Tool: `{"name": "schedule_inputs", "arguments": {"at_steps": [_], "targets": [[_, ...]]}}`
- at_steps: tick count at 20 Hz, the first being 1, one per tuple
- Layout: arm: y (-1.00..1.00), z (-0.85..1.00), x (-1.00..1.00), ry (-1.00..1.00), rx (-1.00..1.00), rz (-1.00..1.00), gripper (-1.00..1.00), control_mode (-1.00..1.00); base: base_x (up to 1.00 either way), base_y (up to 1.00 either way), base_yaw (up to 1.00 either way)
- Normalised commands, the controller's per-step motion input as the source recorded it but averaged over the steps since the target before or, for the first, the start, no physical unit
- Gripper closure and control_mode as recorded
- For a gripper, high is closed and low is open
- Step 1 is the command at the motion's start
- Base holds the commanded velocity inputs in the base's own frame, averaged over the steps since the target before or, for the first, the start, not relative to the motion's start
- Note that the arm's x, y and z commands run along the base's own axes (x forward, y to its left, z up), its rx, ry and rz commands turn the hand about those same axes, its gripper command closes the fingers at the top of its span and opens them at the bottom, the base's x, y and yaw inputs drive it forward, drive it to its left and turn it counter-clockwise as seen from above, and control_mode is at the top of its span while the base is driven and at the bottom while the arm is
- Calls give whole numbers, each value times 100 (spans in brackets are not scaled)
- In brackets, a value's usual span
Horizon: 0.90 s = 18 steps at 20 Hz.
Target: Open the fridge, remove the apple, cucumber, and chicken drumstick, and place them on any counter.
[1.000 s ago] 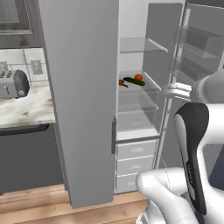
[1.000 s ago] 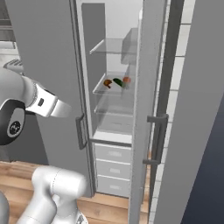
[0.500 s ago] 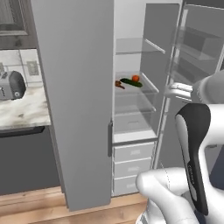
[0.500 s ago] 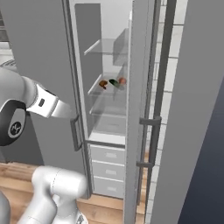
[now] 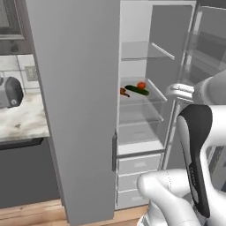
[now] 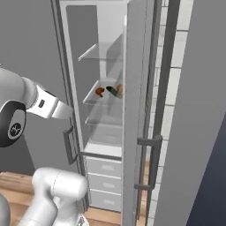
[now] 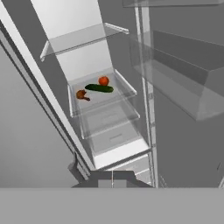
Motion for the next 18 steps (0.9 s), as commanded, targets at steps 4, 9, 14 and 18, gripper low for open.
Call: {"name": "schedule_inputs", "arguments": {"at_steps": [4,9,14,18], "targets": [[0,0,0,0,0,0,100,100,75,0,0],[0,0,0,0,0,0,100,100,66,0,0],[0,0,0,0,0,0,100,100,46,-2,0],[0,0,0,0,0,0,100,100,21,-5,0]]}}
